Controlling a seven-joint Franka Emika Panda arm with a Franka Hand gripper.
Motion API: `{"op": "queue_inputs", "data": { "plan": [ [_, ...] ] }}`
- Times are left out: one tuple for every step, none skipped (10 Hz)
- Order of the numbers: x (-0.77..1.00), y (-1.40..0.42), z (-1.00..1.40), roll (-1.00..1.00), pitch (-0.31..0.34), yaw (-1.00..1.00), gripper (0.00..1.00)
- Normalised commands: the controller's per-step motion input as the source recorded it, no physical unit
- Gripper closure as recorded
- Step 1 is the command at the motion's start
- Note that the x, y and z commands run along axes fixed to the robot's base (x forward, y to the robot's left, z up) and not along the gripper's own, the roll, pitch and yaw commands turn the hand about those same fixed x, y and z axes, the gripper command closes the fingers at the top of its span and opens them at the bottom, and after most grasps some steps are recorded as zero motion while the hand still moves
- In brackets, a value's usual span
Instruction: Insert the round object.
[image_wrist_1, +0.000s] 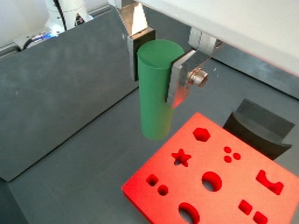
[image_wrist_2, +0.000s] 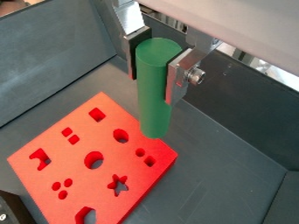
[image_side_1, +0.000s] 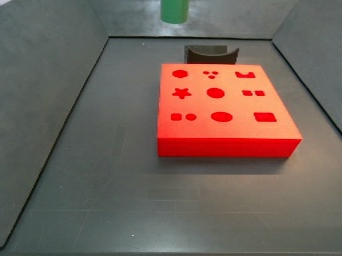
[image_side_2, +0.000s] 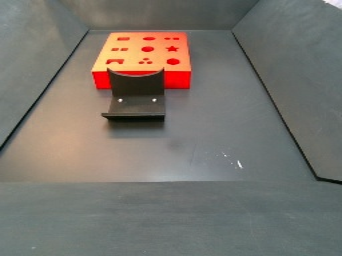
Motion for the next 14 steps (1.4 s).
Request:
{"op": "queue_inputs", "data": {
  "plan": [
    [0.36, 0.21, -0.39, -0.01, -0.063, 0.03, 1.0],
    [0.65, 0.24, -0.38, -0.01, -0.056, 0.11, 1.0],
    [0.92, 0.33, -0.33, -0.05, -0.104, 0.14, 1.0],
    [0.98, 0.34, -0.25, -0.06, -0.119, 0.1, 1.0],
    [1.0, 0.29, -0.16, -0.01, -0.12, 0.07, 1.0],
    [1.0, 0.27, -0.13, 0.0, -0.114, 0.05, 1.0],
    [1.0, 0.34, -0.28, 0.0, -0.073, 0.01, 1.0],
    [0.96, 0.31, -0.51, 0.03, -0.06, 0.0, 1.0],
    [0.95, 0.27, -0.57, 0.05, -0.051, 0.0, 1.0],
    [0.94, 0.26, -0.59, 0.06, -0.033, 0.0, 1.0],
    [0.84, 0.19, -0.61, 0.07, 0.0, 0.0, 1.0],
    [0.69, 0.08, -0.6, 0.1, 0.084, 0.0, 1.0],
    [0.66, 0.0, -0.58, 0.13, 0.163, 0.0, 1.0],
    [0.54, 0.0, -0.45, 0.14, 0.204, -0.01, 1.0]
  ]
}}
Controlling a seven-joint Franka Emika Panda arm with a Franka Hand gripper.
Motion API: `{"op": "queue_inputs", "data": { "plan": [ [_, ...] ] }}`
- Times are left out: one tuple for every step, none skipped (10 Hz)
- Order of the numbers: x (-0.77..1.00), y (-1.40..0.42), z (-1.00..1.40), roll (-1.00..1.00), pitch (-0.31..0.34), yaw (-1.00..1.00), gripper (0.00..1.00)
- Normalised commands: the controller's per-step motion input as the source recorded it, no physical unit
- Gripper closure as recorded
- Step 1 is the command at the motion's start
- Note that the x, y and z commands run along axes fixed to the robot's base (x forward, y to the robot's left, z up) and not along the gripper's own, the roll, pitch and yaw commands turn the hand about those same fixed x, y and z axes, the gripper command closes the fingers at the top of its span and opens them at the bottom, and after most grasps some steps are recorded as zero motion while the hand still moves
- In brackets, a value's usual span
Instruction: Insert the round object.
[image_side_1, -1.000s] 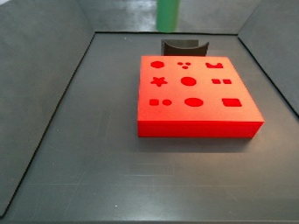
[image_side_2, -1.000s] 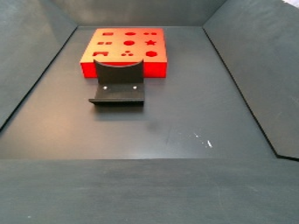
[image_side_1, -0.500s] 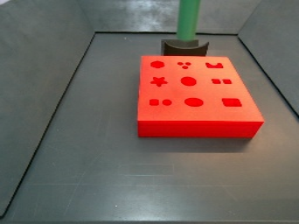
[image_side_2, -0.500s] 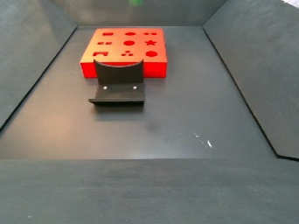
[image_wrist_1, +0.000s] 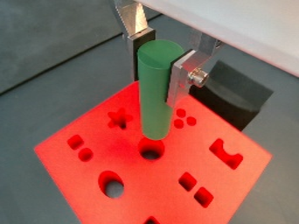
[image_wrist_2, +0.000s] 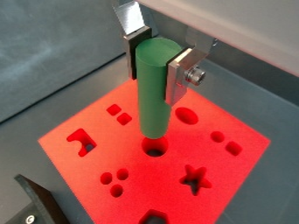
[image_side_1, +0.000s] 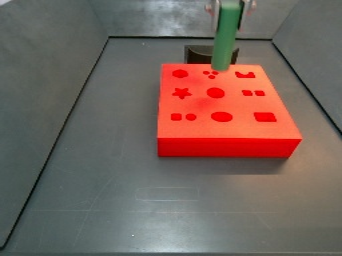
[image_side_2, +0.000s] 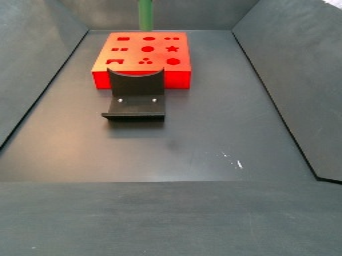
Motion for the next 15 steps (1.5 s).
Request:
{"op": "queue_inputs", "data": {
  "plan": [
    [0.19, -0.06, -0.23, 0.11, 0.169, 0.0, 1.0],
    [0.0, 0.0, -0.22, 0.0, 0.087, 0.0, 1.0],
    [-0.05, 0.0, -0.39, 0.0, 0.179, -0.05, 1.0],
    [-0.03, -0.01, -0.37, 0.0, 0.21, -0.09, 1.0],
    [-0.03, -0.04, -0.37, 0.0, 0.223, -0.1, 1.0],
    [0.0, -0.11, -0.3, 0.0, 0.189, -0.09, 1.0],
    [0.0, -0.1, -0.23, 0.0, 0.151, -0.08, 1.0],
    [0.0, -0.09, -0.19, 0.0, 0.136, -0.08, 1.0],
    [0.0, -0.03, -0.18, 0.03, 0.113, -0.06, 1.0],
    [0.07, 0.02, -0.22, 0.08, 0.091, -0.02, 1.0],
    [0.17, 0.13, -0.24, 0.12, 0.096, 0.0, 1.0],
    [0.22, 0.1, -0.21, 0.12, 0.094, 0.0, 1.0],
    [0.19, 0.0, -0.17, 0.09, 0.084, 0.0, 1.0],
    [0.0, 0.0, -0.19, 0.03, 0.086, -0.03, 1.0],
    [0.0, -0.03, -0.24, 0.05, 0.084, -0.05, 1.0]
  ]
}}
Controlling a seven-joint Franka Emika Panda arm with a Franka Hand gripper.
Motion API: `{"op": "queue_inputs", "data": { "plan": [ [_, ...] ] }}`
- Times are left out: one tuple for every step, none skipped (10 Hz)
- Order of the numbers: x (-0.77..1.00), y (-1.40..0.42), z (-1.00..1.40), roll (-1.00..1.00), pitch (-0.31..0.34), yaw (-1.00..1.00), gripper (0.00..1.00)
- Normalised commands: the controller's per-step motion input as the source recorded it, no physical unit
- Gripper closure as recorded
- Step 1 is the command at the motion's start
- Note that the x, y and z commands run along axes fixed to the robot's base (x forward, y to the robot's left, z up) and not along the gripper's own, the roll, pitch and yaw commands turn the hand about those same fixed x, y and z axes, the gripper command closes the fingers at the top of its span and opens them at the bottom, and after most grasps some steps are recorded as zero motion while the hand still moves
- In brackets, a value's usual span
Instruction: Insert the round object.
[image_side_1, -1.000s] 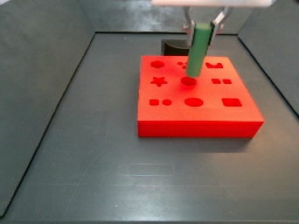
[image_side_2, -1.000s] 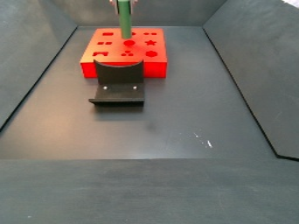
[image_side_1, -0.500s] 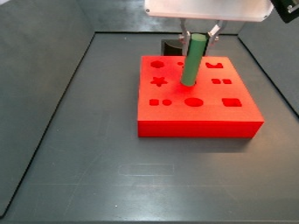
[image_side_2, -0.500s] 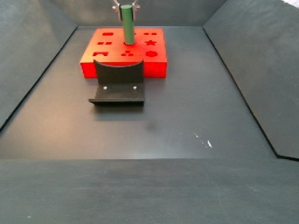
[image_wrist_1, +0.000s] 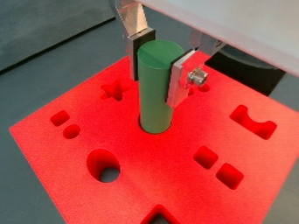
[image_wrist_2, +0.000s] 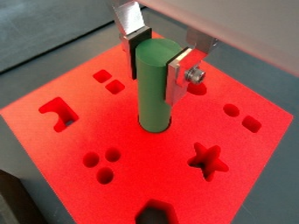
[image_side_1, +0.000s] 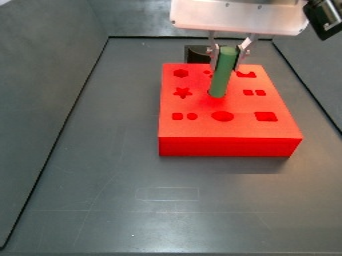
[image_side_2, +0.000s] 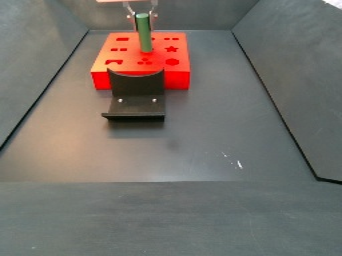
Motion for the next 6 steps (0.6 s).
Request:
{"op": "queue_inputs", "data": {
  "plan": [
    [0.0, -0.01, -0.35, 0.08, 0.109, -0.05, 1.0],
    [0.0, -0.01, -0.41, 0.07, 0.107, -0.06, 1.0],
    [0.0, 0.0, -0.46, 0.05, 0.113, -0.08, 1.0],
    [0.0, 0.0, -0.48, 0.04, 0.114, -0.07, 1.0],
    [0.0, 0.0, -0.47, 0.01, 0.107, -0.06, 1.0],
    [0.0, 0.0, -0.47, 0.0, 0.101, -0.05, 1.0]
  ]
}}
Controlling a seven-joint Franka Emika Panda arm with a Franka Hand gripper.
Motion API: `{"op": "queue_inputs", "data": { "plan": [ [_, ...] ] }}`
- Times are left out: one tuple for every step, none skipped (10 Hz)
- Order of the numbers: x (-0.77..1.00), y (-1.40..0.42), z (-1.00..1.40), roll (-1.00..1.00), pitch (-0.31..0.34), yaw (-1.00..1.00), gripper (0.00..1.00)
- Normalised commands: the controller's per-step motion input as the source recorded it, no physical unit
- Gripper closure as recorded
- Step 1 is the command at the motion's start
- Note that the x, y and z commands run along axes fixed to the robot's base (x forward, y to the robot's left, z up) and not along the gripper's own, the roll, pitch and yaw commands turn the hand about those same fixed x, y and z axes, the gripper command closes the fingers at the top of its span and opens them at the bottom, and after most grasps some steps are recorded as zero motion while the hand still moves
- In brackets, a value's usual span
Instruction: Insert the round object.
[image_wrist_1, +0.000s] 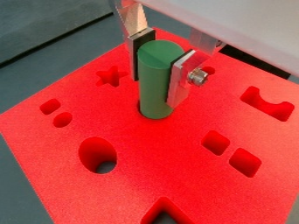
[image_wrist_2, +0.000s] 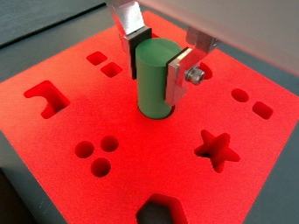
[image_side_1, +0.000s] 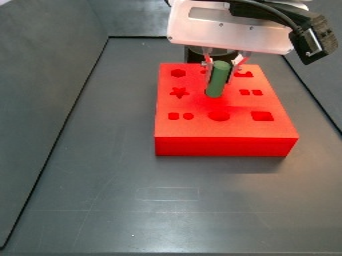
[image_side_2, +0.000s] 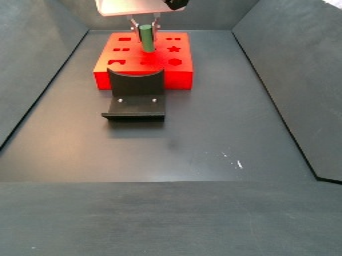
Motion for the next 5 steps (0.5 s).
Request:
{"op": "queue_inputs", "data": {
  "plan": [
    [0.0, 0.0, -0.46, 0.0, 0.104, -0.03, 1.0],
    [0.0, 0.0, -0.57, -0.06, 0.036, -0.07, 1.0],
    [0.0, 0.04, -0.57, -0.14, -0.151, -0.05, 1.0],
    [0.0, 0.03, -0.52, -0.01, -0.301, 0.0, 1.0],
    [0.0, 0.03, -0.55, 0.0, -0.297, 0.0, 1.0]
  ]
}}
